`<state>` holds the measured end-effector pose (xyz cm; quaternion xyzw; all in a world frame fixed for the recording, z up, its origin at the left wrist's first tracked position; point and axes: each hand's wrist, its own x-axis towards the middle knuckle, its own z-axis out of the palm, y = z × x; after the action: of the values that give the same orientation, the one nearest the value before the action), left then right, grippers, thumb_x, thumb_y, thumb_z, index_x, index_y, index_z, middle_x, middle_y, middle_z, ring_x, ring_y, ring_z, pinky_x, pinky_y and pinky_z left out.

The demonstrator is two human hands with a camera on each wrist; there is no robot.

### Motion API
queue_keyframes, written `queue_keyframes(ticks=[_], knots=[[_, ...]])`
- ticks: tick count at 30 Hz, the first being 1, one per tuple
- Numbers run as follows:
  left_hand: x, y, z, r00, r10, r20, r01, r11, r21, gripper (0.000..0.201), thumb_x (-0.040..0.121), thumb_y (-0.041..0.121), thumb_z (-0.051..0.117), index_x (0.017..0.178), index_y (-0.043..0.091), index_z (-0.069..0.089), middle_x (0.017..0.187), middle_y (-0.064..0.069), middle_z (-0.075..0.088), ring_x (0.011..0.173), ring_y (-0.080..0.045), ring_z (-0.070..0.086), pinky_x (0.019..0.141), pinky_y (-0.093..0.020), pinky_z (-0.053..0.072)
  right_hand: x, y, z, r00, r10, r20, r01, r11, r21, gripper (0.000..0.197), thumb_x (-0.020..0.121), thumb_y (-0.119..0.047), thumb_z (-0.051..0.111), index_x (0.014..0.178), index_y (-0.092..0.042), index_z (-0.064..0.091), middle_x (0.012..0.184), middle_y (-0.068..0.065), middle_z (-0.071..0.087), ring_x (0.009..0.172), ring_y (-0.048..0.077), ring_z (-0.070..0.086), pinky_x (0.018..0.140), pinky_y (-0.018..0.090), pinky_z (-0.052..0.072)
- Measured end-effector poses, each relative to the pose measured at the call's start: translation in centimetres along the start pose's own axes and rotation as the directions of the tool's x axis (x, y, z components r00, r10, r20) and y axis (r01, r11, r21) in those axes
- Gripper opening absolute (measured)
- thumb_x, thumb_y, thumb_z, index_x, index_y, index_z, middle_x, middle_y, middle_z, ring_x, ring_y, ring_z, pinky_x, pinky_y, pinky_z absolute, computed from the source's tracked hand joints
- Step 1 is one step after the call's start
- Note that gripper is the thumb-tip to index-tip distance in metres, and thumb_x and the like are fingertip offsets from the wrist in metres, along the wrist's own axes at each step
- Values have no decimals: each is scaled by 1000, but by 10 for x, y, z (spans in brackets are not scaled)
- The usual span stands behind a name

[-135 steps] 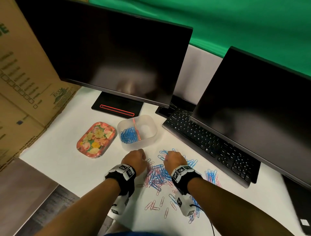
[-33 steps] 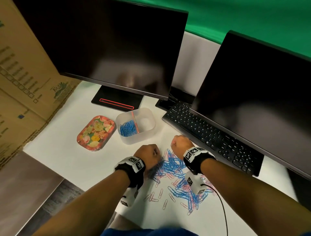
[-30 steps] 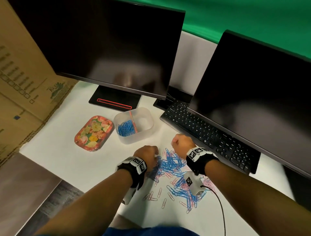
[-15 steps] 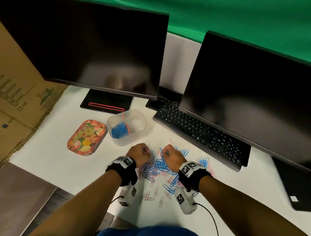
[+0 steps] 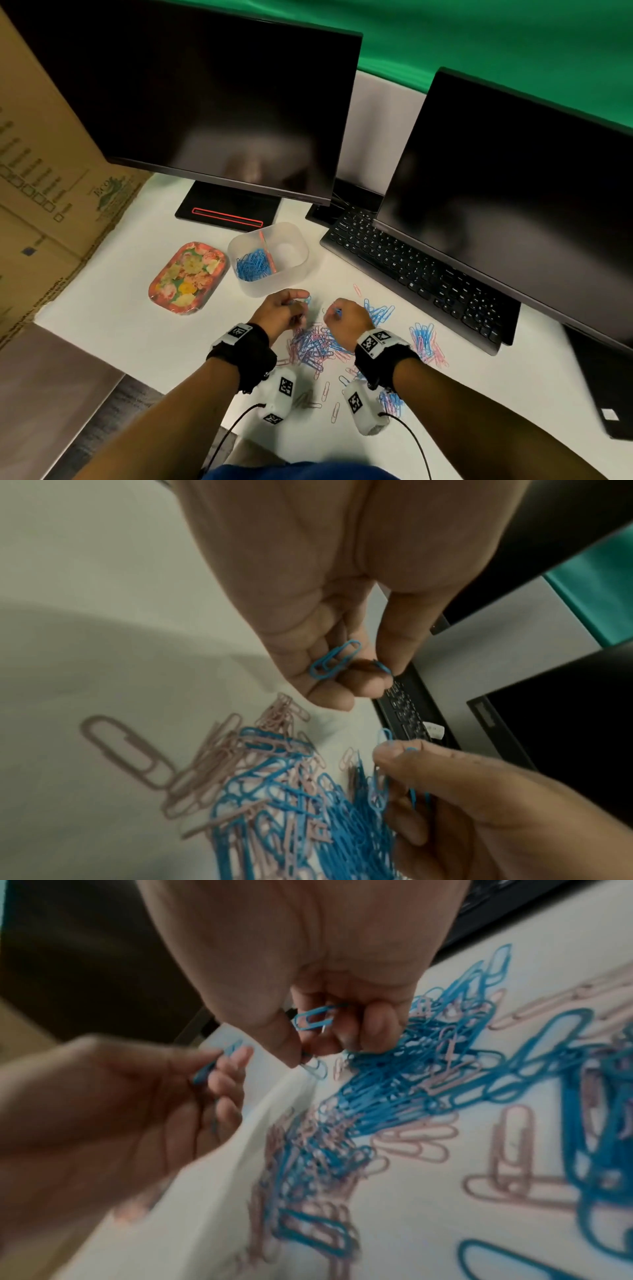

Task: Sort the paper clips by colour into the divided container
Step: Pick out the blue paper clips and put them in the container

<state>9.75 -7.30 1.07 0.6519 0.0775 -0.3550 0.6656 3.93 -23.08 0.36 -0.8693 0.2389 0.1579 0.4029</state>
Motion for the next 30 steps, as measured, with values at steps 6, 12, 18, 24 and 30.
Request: queue_keyframes(ticks=[6,12,18,24,30], knots=[[-2,7,13,992,-116,47,125,946,-300,19,89,-7,40,93,2,57,71,-13,49,53,-22,47,53,-28,39,-6,15,-37,991,93,98,-130,850,510,13,94,-1,46,85,-9,51,71,7,63,54,16,49,45,26,37],[7,-4,36,1000,2,15,-7,932,362,9,84,12,63,76,17,60,66,1,54,55,-14,48,52,-23,37,-23,29,-54,977,145,156,-212,596,775,18,93,8,45,101,-8,51,70,15,57,54,22,56,53,29,48],[9,-19,51,959,149,239,-270,243,932,15,84,27,58,98,25,62,105,-2,60,97,-24,60,83,-31,49,-22,39,-49,966,232,115,-244,666,705,14,92,1,48,98,-11,48,68,11,56,51,20,52,48,26,40],[4,-18,48,953,171,248,-287,258,923,13,82,20,55,93,22,63,102,-4,59,94,-27,60,80,-31,49,-17,43,-45,977,205,53,-197,795,574,21,92,1,36,96,-14,50,64,7,56,49,18,47,45,24,32],[-4,-9,32,968,176,177,-242,491,837,12,76,15,63,73,25,59,71,8,62,73,-17,61,68,-22,49,-14,43,-46,964,256,69,-247,772,585,27,88,7,32,98,-10,50,66,11,56,48,20,44,44,24,29]])
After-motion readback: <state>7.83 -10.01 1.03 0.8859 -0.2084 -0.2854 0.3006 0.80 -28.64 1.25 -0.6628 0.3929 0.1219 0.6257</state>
